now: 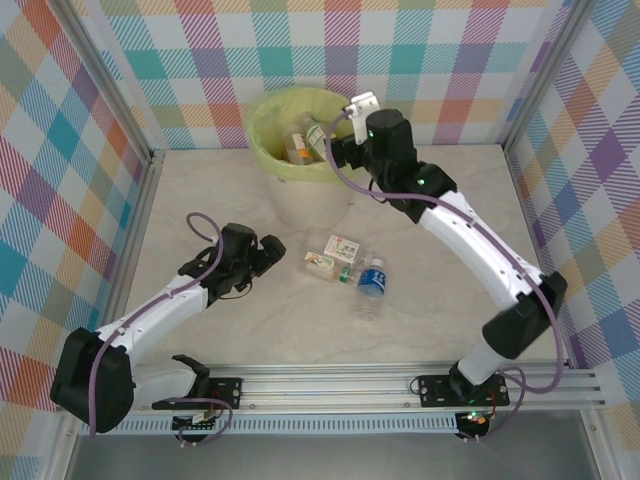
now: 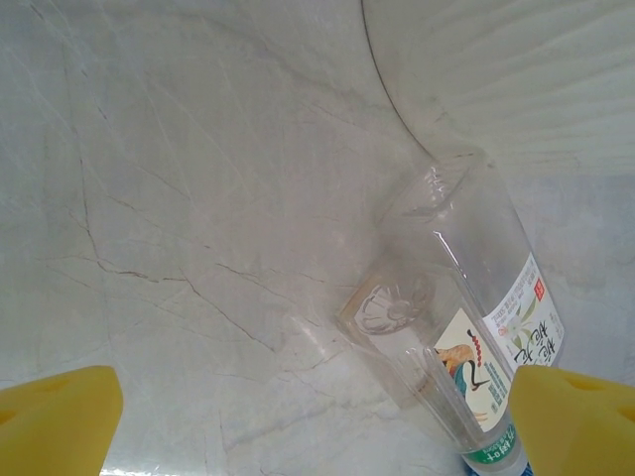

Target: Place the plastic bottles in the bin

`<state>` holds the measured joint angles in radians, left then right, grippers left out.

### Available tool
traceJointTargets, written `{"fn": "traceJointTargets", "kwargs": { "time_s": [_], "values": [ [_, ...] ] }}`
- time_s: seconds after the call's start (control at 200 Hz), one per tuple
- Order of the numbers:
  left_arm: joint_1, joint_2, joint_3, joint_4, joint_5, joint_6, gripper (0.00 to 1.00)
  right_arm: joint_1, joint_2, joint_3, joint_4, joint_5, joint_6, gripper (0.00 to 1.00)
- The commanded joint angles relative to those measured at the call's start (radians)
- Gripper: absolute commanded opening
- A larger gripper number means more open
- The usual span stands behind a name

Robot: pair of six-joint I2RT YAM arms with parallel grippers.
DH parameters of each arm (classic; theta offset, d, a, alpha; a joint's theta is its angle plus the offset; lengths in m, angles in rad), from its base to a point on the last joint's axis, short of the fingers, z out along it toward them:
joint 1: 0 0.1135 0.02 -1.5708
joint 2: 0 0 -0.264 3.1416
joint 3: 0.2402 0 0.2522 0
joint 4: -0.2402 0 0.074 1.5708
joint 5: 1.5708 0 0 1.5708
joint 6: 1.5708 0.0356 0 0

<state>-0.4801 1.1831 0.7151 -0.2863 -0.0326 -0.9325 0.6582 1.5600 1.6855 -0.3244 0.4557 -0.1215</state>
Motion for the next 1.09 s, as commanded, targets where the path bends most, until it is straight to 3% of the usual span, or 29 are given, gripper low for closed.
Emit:
{"fn": "traceJointTargets", "kwargs": {
  "time_s": [0.0, 0.26, 0.47, 0.595, 0.86, 1.09],
  "values": [
    [-0.024, 0.019, 0.03, 0.04, -0.044, -0.038, 1.0, 0.0, -0.1, -0.144, 0.036, -0.035, 0.112, 1.0],
    [-0.093, 0.141, 0.041, 0.134, -0.004, -0.108, 1.0, -0.002, -0.297, -0.502, -0.092, -0.053, 0.435, 1.0],
    [-0.109, 0.201, 0.056, 0.2, -0.006, -0.146, 1.0, -0.003, -0.341, -0.697, -0.245, -0.255, 0.724, 1.0],
    [-0.109, 0.204, 0.054, 0.211, -0.02, -0.152, 1.0, -0.003, -0.314, -0.772, -0.297, -0.293, 0.866, 1.0],
    [-0.109, 0.202, 0.047, 0.193, -0.036, -0.152, 1.0, -0.009, -0.16, -0.826, -0.263, -0.502, 0.869, 0.97],
    [-0.109, 0.205, 0.032, 0.188, -0.05, -0.164, 1.0, -0.009, -0.05, -0.877, -0.214, -0.481, 0.853, 0.91]
  ]
}}
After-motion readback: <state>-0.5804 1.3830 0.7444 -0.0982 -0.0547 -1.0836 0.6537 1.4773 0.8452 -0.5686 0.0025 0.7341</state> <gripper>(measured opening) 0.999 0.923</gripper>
